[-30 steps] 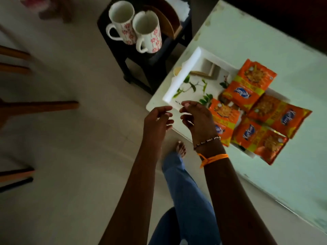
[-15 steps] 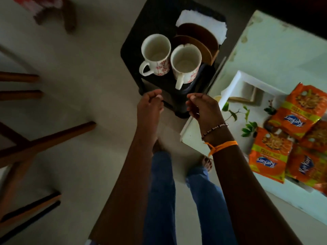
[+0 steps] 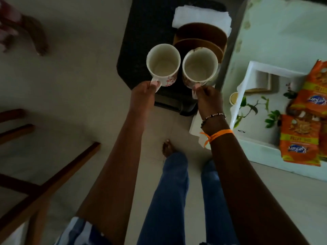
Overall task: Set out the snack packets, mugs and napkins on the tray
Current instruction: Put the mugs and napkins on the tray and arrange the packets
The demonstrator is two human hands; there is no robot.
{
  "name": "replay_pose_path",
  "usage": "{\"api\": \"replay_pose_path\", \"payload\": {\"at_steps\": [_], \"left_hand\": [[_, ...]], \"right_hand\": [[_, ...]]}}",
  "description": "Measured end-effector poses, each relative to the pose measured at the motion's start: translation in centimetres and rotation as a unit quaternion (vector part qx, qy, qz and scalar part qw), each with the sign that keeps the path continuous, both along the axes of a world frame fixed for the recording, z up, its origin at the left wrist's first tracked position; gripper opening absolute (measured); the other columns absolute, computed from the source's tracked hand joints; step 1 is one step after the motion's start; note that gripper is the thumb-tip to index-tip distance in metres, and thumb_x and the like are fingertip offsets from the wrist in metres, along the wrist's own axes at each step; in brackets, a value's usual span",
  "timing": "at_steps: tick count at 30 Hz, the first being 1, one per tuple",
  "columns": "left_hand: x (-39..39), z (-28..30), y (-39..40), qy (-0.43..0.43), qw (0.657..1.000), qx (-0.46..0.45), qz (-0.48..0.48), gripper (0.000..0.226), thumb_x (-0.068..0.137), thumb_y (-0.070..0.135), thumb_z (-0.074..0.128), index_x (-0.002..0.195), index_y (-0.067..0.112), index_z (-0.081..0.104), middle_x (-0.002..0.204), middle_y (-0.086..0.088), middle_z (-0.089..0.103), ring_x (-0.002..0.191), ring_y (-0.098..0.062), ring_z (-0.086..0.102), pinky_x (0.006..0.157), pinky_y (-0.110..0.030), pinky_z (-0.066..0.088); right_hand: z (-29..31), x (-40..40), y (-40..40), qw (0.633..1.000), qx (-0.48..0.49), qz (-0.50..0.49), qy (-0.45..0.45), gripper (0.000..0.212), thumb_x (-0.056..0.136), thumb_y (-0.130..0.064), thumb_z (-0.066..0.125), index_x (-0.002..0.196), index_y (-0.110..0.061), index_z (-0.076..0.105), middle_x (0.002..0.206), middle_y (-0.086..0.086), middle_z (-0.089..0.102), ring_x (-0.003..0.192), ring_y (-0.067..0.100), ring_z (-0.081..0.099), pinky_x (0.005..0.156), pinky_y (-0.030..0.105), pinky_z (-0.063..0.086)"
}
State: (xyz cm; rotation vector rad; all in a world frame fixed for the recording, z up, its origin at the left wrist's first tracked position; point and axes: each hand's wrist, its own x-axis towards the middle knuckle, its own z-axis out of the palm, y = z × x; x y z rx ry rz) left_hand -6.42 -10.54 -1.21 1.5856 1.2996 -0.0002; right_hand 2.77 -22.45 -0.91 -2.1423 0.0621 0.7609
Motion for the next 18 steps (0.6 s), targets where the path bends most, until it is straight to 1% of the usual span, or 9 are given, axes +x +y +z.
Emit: {"api": "replay_pose_path", "payload": {"at_steps": [3,5,7,8,9,10,12,15,18], "left_hand": [[0.3,-0.3,0.0,-0.014,1.0,-0.008,0.007,0.02,0.09,0.025,0.054,0.09,0.01,0.066,0.07,0.0,0.056,0.063,-0.012,0.049,0.068,-0.028,0.036],[0.3,-0.5,0.1,-0.012,1.0,0.007,0.008,0.015,0.09,0.023,0.055,0.086,0.014,0.066,0.084,-0.015,0.067,0.073,-0.024,0.057,0.064,-0.022,0.038],[0.2,-0.6,-0.2,-0.02,1.0,0.023,0.004,0.016,0.091,0.022,0.054,0.083,0.014,0.065,0.099,-0.022,0.067,0.081,-0.021,0.056,0.058,-0.013,0.038],[0.1,-0.5,-0.6,-0.027,0.999,0.024,0.001,0.016,0.092,0.022,0.052,0.083,0.014,0.064,0.1,-0.022,0.067,0.074,-0.02,0.056,0.061,-0.014,0.04],[-0.2,-0.4,-1.2,-0.033,0.999,0.024,-0.005,0.018,0.093,0.022,0.05,0.085,0.014,0.064,0.1,-0.02,0.068,0.071,-0.013,0.057,0.068,-0.02,0.044],[-0.6,-0.3,-1.8,-0.038,0.999,0.026,-0.012,0.02,0.094,0.022,0.048,0.089,0.012,0.065,0.101,-0.016,0.069,0.079,-0.01,0.058,0.075,-0.026,0.046],[-1.5,0.1,-3.5,-0.047,0.998,0.027,-0.028,0.022,0.095,0.021,0.046,0.096,0.013,0.067,0.101,-0.009,0.07,0.09,-0.01,0.059,0.08,-0.026,0.046],[-2.5,1.3,-6.8,-0.067,0.997,0.0,-0.034,0.022,0.094,0.026,0.048,0.097,0.018,0.068,0.096,0.0,0.07,0.09,-0.008,0.061,0.077,-0.018,0.044],[-2.4,2.4,-11.0,-0.068,0.996,-0.025,-0.051,0.021,0.094,0.029,0.049,0.097,0.02,0.068,0.089,0.001,0.068,0.08,-0.005,0.057,0.066,-0.009,0.041]], "right_hand": [[0.0,0.1,0.1,1.0,0.025,-0.015,0.007,0.028,0.09,-0.023,0.053,0.086,-0.001,0.069,0.064,0.003,0.054,0.06,0.008,0.048,0.046,0.004,0.031],[0.1,0.0,0.1,0.999,0.041,-0.016,0.022,0.025,0.09,-0.022,0.053,0.089,-0.005,0.071,0.073,0.006,0.059,0.069,0.012,0.055,0.062,0.015,0.039],[-0.1,-0.2,0.0,0.998,0.051,-0.034,0.024,0.02,0.089,-0.021,0.054,0.082,-0.01,0.07,0.077,0.007,0.061,0.078,0.017,0.056,0.07,0.022,0.038],[-0.1,-0.3,-0.2,0.997,0.05,-0.05,0.019,0.019,0.089,-0.021,0.054,0.076,-0.014,0.066,0.075,0.006,0.061,0.077,0.018,0.055,0.071,0.025,0.038],[-0.1,-0.5,-0.5,0.996,0.052,-0.067,0.014,0.02,0.088,-0.022,0.054,0.072,-0.016,0.063,0.072,0.006,0.059,0.074,0.019,0.053,0.07,0.028,0.038],[-0.1,-0.7,-0.9,0.995,0.057,-0.082,0.01,0.021,0.089,-0.022,0.054,0.069,-0.016,0.06,0.07,0.007,0.058,0.072,0.02,0.052,0.068,0.031,0.039],[0.3,-1.1,-2.6,0.991,0.07,-0.11,0.004,0.025,0.089,-0.022,0.054,0.065,-0.016,0.058,0.068,0.01,0.057,0.07,0.022,0.052,0.068,0.039,0.044],[0.9,-1.6,-6.5,0.986,0.093,-0.137,0.008,0.026,0.089,-0.02,0.054,0.067,-0.008,0.059,0.073,0.015,0.056,0.075,0.027,0.053,0.079,0.054,0.048],[1.4,-1.6,-11.5,0.984,0.094,-0.152,0.002,0.024,0.089,-0.017,0.054,0.075,0.002,0.059,0.075,0.016,0.055,0.077,0.025,0.052,0.081,0.059,0.047]]}}
